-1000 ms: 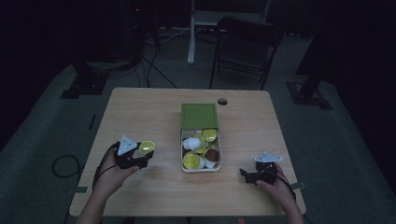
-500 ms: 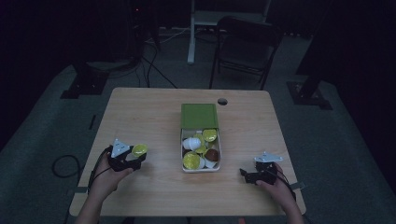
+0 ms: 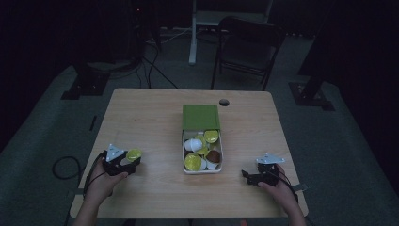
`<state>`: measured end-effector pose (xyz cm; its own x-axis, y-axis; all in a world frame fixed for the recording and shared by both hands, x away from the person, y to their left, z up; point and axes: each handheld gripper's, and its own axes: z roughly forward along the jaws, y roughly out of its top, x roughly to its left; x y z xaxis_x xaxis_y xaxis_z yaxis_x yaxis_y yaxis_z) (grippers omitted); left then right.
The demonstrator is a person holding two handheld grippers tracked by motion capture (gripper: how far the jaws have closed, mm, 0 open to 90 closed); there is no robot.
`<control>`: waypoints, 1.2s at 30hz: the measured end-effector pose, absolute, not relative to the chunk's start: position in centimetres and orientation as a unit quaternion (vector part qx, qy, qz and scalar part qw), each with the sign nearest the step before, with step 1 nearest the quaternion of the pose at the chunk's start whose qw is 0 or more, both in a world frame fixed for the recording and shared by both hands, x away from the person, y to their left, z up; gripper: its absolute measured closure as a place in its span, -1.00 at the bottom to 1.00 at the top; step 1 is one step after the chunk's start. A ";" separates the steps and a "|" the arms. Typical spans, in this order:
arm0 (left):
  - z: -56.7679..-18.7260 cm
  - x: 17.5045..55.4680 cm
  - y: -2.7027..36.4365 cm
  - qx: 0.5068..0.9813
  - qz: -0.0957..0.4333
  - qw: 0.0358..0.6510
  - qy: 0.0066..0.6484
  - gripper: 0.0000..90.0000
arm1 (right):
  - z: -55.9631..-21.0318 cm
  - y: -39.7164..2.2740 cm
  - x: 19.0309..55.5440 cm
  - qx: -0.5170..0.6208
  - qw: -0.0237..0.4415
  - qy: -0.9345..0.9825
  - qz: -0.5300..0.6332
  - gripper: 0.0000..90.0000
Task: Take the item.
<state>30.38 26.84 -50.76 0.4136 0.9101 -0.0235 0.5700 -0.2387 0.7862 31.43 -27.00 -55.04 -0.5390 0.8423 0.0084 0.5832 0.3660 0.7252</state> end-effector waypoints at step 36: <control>-52.6 28.9 29.5 0.740 0.228 0.365 0.517 -0.17 | -55.0 -27.0 31.4 0.442 0.186 0.805 0.348 -0.72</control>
